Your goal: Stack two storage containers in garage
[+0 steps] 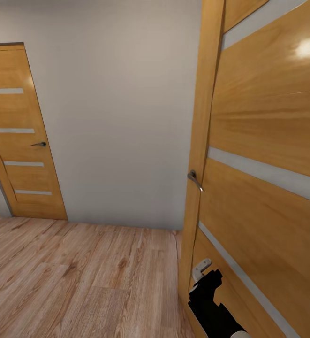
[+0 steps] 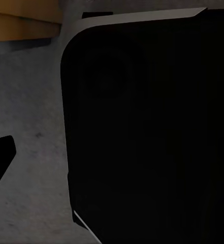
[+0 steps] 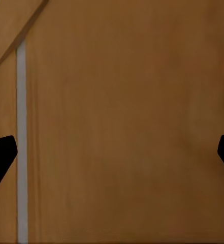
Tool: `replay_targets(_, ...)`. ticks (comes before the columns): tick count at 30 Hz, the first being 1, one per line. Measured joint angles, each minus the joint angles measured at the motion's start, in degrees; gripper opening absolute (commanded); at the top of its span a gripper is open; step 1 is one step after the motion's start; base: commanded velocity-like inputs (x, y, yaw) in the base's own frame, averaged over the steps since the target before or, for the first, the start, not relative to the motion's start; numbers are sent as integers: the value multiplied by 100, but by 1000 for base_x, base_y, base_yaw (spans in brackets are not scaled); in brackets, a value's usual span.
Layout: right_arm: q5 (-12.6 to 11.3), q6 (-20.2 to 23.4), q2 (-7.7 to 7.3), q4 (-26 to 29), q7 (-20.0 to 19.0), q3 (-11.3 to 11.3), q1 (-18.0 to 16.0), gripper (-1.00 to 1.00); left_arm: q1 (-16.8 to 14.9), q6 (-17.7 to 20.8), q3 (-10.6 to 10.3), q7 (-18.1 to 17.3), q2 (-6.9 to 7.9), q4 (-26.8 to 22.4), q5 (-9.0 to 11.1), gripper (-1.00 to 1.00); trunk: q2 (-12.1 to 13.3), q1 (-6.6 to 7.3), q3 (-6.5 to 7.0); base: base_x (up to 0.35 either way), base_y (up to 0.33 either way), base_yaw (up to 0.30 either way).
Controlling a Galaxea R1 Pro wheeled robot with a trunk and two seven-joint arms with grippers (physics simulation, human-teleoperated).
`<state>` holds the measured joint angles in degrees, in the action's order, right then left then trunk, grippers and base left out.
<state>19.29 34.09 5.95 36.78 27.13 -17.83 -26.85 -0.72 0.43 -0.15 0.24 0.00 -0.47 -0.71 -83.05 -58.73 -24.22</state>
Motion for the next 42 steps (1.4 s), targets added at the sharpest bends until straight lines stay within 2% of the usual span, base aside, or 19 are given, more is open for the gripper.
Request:
replay_targets(4,10,133,1,11,5,-2,0,100,1,-2,-1,1,0,1,0,100,0,0,0,0,0,0)
replay_targets(7,-176,232,1,240,99,23,5,100,-1,-2,0,0,0,-1,0,100,0,0,-2,0,0,0)
replay_targets(8,-166,317,-1,393,166,16,4,100,-2,-2,-1,0,0,0,0,100,0,0,-1,0,0,0)
replay_targets(10,-136,533,-10,617,434,12,3,100,-3,-1,-2,3,0,0,0,100,0,0,-1,0,0,0)
replay_targets(13,-70,743,-14,755,1205,9,2,100,0,-1,-3,9,0,-1,0,100,0,0,-1,0,0,0)
replay_targets(14,45,827,-21,767,1281,17,0,100,2,-1,-1,9,0,-3,0,100,0,0,0,0,0,0)
replay_targets(16,-19,804,-18,783,1377,15,2,100,1,-1,-3,8,0,-1,1,100,0,0,-1,24,0,0)
replay_targets(24,0,856,-19,878,1461,47,3,100,0,0,1,8,0,-2,6,100,-1,2,-1,186,0,0)
replay_targets(36,30,869,-19,905,1468,56,2,100,1,1,5,8,0,-2,21,100,0,0,-1,24,0,0)
replay_targets(42,-40,840,-18,1044,1465,82,3,100,-1,1,3,8,0,-1,29,100,0,2,-1,127,-26,0)
